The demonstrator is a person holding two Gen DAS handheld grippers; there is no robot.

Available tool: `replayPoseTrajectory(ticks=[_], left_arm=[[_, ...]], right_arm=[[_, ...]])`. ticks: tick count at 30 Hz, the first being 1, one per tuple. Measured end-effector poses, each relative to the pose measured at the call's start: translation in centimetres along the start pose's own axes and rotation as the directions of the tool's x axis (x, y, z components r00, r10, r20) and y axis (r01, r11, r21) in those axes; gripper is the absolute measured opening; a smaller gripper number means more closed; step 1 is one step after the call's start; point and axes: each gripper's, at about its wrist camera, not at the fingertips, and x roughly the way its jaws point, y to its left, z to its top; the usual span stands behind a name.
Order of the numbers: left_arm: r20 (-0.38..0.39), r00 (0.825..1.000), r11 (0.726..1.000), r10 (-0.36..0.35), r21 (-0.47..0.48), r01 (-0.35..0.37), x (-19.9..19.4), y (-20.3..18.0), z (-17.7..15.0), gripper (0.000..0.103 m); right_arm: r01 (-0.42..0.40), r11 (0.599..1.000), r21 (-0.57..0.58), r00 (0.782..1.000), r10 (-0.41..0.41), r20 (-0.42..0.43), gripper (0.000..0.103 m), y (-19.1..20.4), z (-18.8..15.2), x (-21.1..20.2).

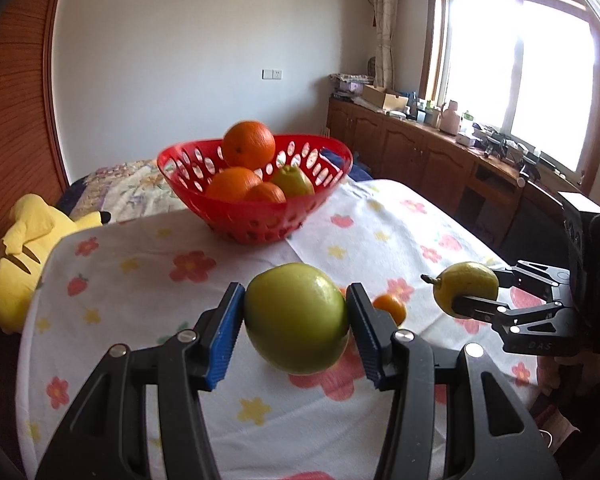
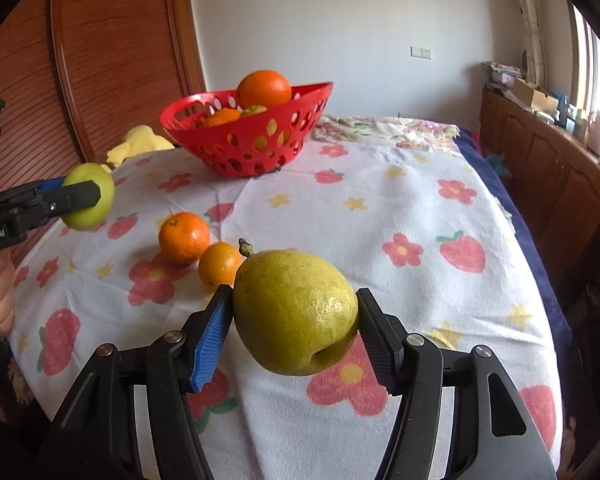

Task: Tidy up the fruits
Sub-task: 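Lift and carry the green apple and yellow pear over the red basket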

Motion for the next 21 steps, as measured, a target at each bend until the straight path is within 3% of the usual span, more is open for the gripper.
replayPoseTrajectory(ticks=[21], left_arm=[[0.093,0.996,0.999,0.015,0.038,-0.019,-1.7,0.1,4.6,0.051]], right_arm=[[-0.015,0.997,-0.075,0.992,0.025,0.127,0.063,1.2,6.4,-2.9]])
